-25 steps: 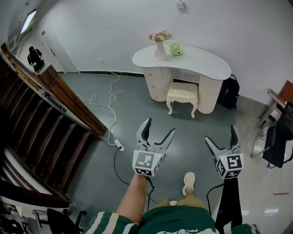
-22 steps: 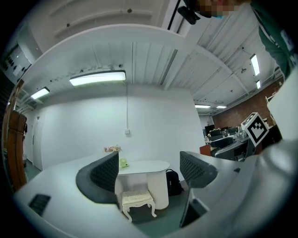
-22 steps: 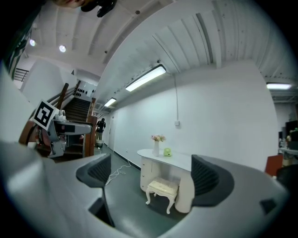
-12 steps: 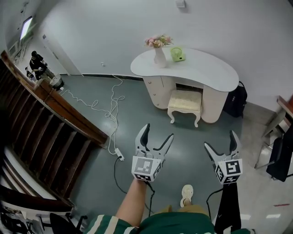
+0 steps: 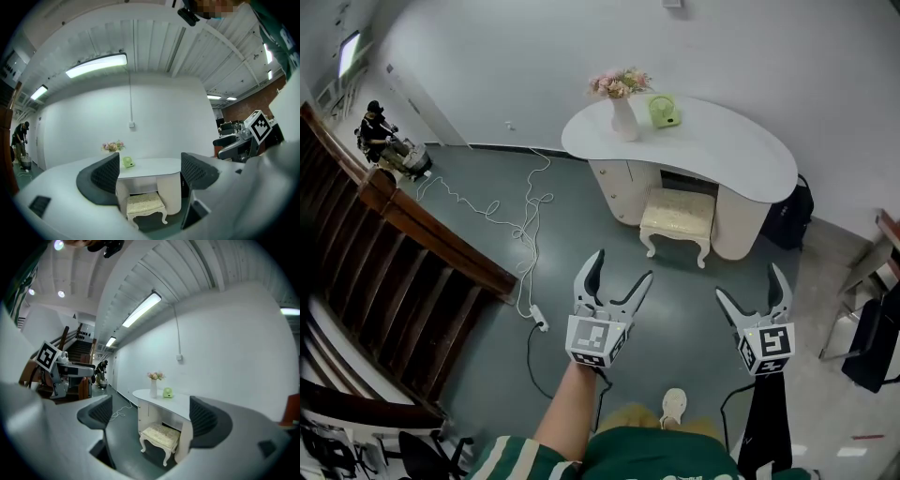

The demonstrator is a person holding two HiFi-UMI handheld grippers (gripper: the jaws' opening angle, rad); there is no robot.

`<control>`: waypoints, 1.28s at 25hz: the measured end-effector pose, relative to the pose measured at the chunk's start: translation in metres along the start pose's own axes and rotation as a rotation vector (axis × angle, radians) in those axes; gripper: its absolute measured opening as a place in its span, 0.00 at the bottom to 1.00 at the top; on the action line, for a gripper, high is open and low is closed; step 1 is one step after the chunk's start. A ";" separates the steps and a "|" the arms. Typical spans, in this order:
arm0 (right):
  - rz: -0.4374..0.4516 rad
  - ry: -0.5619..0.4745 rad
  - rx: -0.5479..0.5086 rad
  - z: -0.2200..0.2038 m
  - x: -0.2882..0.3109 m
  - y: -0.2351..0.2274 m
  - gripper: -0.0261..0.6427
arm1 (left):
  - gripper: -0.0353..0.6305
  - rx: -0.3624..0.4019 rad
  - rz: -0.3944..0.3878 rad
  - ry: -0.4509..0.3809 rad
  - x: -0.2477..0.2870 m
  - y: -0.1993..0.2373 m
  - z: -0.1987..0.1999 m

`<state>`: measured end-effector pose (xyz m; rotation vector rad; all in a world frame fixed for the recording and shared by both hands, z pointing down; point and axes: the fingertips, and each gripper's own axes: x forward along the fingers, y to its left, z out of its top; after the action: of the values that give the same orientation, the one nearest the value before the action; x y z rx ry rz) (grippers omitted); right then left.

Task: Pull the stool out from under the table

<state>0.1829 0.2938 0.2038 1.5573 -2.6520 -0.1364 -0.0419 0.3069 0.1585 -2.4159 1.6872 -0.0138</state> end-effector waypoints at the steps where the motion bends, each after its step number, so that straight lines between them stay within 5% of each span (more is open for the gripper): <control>1: 0.004 -0.004 0.000 0.001 0.004 -0.001 0.83 | 0.65 -0.004 0.006 0.003 0.002 0.003 -0.002; 17: 0.015 -0.054 -0.017 0.025 0.065 -0.006 0.80 | 0.65 -0.008 0.008 -0.011 0.039 0.049 -0.001; 24: -0.003 -0.105 -0.017 0.040 0.125 -0.023 0.76 | 0.65 -0.003 -0.043 -0.018 0.108 0.096 -0.016; 32: -0.063 -0.031 -0.037 0.039 0.215 -0.045 0.74 | 0.65 -0.037 -0.128 -0.013 0.195 0.151 -0.038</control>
<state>0.1133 0.0854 0.1618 1.6406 -2.6087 -0.2137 -0.1180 0.0692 0.1514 -2.5414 1.5383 0.0154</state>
